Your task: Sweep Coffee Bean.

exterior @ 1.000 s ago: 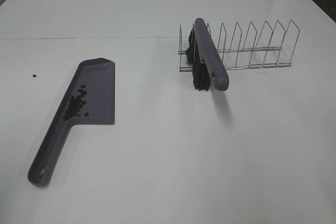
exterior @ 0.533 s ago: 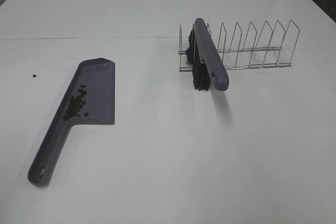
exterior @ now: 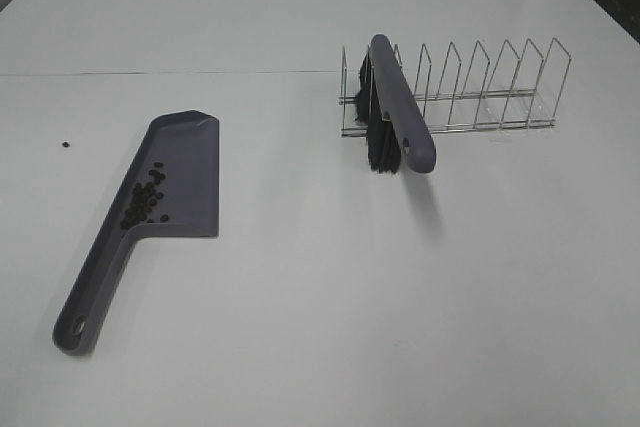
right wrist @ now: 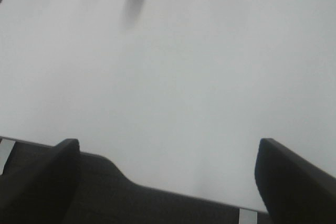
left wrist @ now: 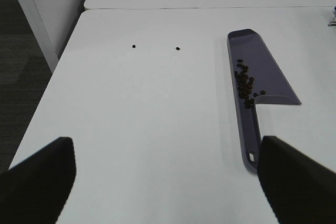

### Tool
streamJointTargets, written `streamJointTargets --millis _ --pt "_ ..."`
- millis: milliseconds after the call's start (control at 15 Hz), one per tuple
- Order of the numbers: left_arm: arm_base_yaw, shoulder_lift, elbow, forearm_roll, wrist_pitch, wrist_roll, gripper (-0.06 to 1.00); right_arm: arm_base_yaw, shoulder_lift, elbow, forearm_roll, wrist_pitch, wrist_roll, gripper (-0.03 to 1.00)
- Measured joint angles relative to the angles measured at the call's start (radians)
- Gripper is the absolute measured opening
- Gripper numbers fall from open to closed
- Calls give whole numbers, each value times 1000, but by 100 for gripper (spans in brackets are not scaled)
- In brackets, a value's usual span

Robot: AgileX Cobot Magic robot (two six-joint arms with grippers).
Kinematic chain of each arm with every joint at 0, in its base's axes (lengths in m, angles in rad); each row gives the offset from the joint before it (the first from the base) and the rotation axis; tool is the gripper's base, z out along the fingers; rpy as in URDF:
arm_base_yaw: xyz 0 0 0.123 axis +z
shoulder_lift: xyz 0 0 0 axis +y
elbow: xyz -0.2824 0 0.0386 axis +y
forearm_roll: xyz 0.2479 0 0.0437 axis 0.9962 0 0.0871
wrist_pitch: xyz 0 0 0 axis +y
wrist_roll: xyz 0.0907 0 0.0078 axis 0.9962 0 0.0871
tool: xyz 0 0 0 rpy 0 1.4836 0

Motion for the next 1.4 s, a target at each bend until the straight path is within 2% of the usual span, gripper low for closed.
streamJointTargets --millis 267,400,533,733,1400 --pt "0 -2 4 1 -1 0 86 0 -156 0 1 -1 0 77" --pt "0 -2 4 1 -1 5 86 0 -158 0 1 -3 0 77" --pt "0 -2 4 -16 -1 64 86 0 -158 5 1 -30 0 77" --pt "0 -2 4 -38 -1 98 86 0 -158 9 -19 -34 -6 77" --pt "0 -2 4 -42 -1 106 86 0 -158 15 -19 -32 -27 77"
